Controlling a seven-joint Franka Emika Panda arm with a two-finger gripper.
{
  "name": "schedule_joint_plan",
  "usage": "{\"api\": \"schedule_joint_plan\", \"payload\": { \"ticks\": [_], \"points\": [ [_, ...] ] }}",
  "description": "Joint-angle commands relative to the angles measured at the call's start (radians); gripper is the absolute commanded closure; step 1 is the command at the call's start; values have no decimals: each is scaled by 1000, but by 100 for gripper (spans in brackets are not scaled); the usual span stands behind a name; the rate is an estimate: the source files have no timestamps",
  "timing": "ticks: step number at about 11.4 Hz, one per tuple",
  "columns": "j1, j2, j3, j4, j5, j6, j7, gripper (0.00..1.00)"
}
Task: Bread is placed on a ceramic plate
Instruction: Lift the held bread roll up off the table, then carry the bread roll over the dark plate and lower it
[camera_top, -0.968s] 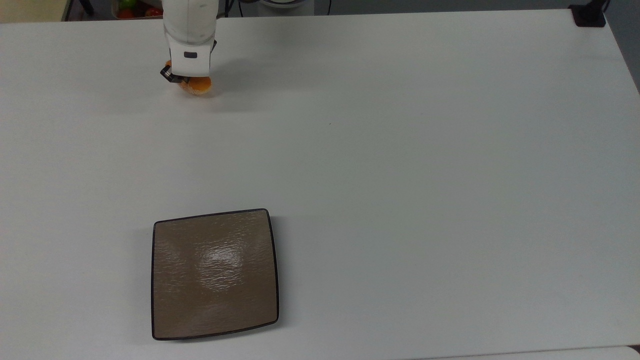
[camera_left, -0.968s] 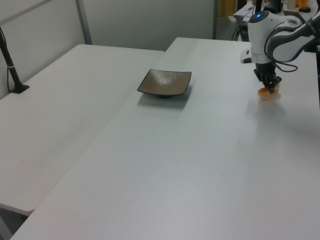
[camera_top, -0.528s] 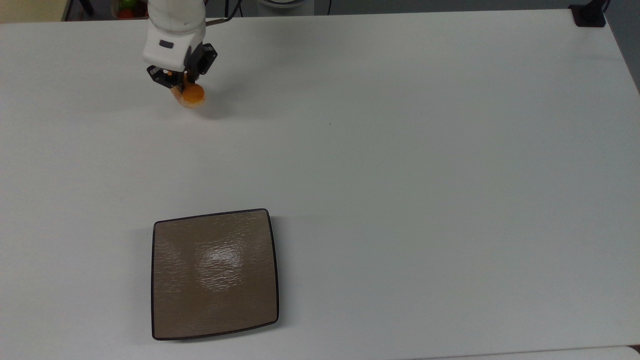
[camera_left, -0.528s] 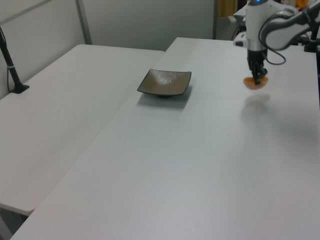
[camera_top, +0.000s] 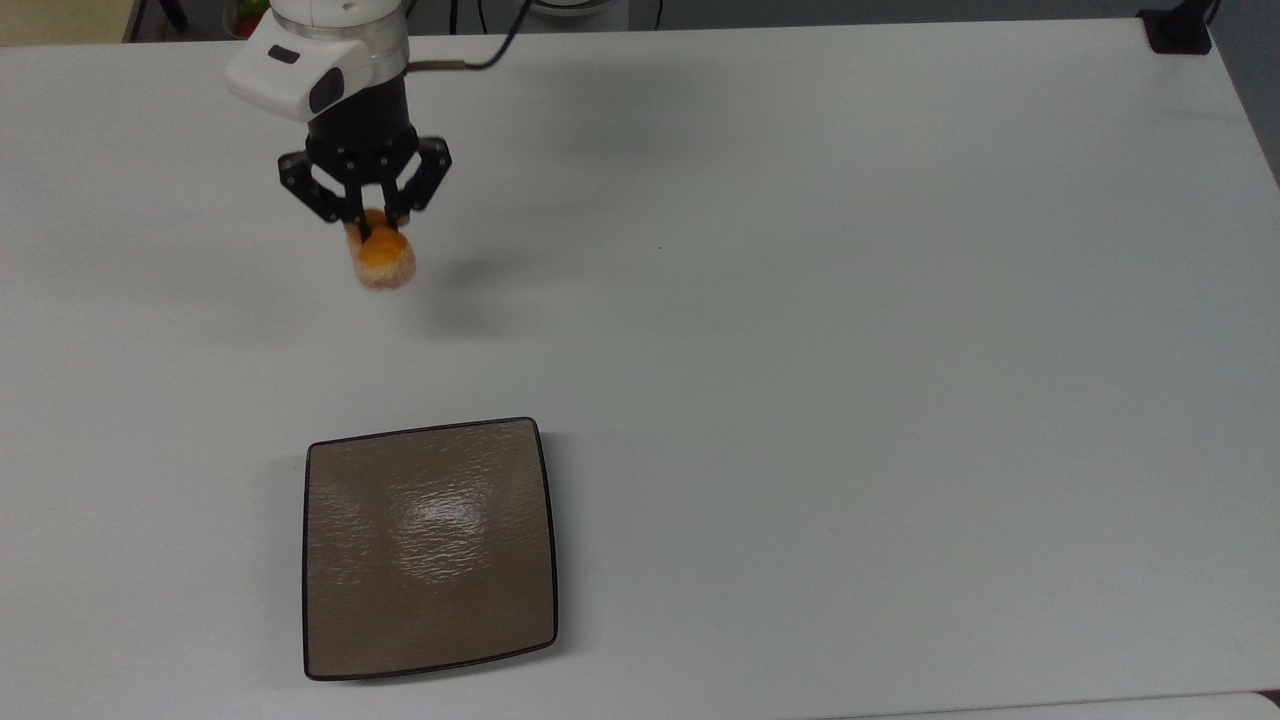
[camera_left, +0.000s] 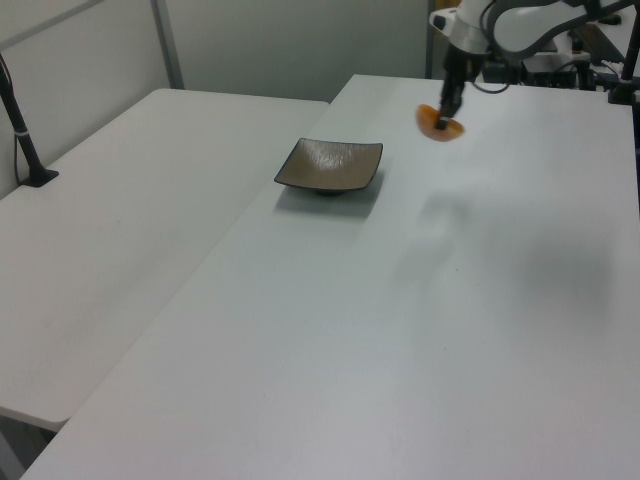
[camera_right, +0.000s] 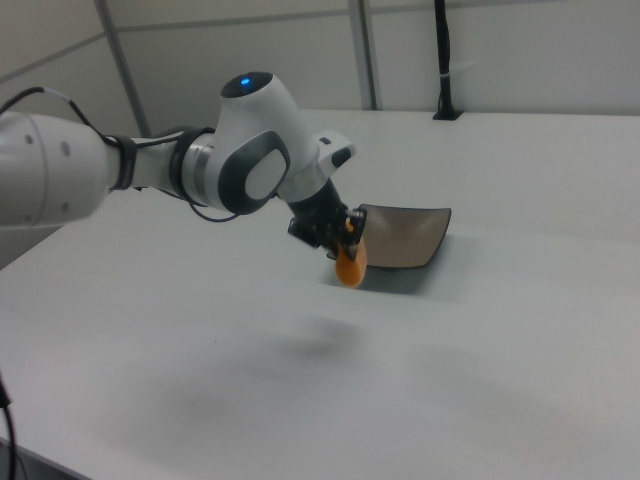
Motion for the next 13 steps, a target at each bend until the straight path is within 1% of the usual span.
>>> {"api": "schedule_joint_plan", "payload": {
  "ticks": [1, 2, 3, 5, 8, 9, 10, 11, 12, 13],
  "points": [
    [6, 157, 33, 141, 15, 185, 209, 79],
    [12, 209, 34, 203, 15, 222, 267, 75],
    [35, 272, 34, 269, 2, 237, 336, 71],
    [58, 372, 33, 380, -5, 271, 401, 69],
    [88, 444, 31, 422, -7, 357, 465, 68],
    [101, 468, 30, 435, -21, 360, 478, 54],
    [104, 481, 30, 439, -60, 360, 504, 15],
    [104, 487, 27, 439, -109, 362, 536, 0],
    [104, 489, 27, 439, -137, 362, 563, 0],
    [104, 489, 27, 439, -140, 362, 571, 0]
  ]
}}
